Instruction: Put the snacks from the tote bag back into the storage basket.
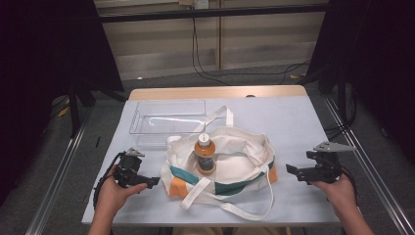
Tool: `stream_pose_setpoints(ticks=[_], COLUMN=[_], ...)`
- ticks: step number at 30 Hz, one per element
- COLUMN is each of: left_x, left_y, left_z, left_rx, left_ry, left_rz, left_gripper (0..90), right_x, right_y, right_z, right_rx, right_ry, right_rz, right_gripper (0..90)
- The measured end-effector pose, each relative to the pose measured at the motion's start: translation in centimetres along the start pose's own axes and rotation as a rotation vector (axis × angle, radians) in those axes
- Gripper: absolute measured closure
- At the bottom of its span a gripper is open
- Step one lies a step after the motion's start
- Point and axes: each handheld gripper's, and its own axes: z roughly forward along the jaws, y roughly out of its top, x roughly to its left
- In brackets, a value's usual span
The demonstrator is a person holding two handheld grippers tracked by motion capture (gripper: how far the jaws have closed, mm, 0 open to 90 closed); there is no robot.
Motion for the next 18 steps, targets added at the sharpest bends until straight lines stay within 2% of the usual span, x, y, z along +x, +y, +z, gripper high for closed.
stream_pose_setpoints(ticks=[4,6,11,14,15,16,17,18], left_x=[-0.1,-0.1,-0.3,-0.4,-0.4,-0.5,-0.5,-0.6], left_y=[0.4,0.6,1.0,1.4,1.5,1.6,1.7,1.8], left_z=[-0.2,-0.4,-0.4,-0.5,-0.6,-0.8,-0.9,-1.1], left_rx=[0.022,0.031,0.091,0.097,0.101,0.103,0.101,0.098], left_ry=[0.003,-0.01,-0.02,-0.026,-0.031,-0.031,-0.032,-0.031], left_rz=[-0.001,-0.015,-0.011,-0.007,-0.011,-0.008,0.003,-0.001], left_gripper=[7.6,7.5,7.7,7.7,7.7,7.7,7.7,7.7], right_x=[0.3,0.5,0.8,0.8,0.8,0.8,0.8,0.7], right_y=[0.1,0.0,-0.2,-0.1,-0.1,-0.1,-0.1,-0.2], right_z=[0.0,0.1,-0.1,-0.3,-0.4,-0.4,-0.3,-0.1], right_rx=[0.0,0.009,0.008,0.01,0.031,0.031,0.082,0.083], right_ry=[-0.005,-0.013,0.005,0.007,0.022,0.022,0.046,0.047], right_rz=[-0.013,-0.019,-0.019,-0.022,0.013,0.013,0.072,0.085], right_gripper=[0.7,0.6,0.0,0.0,3.8,3.8,1.1,0.2])
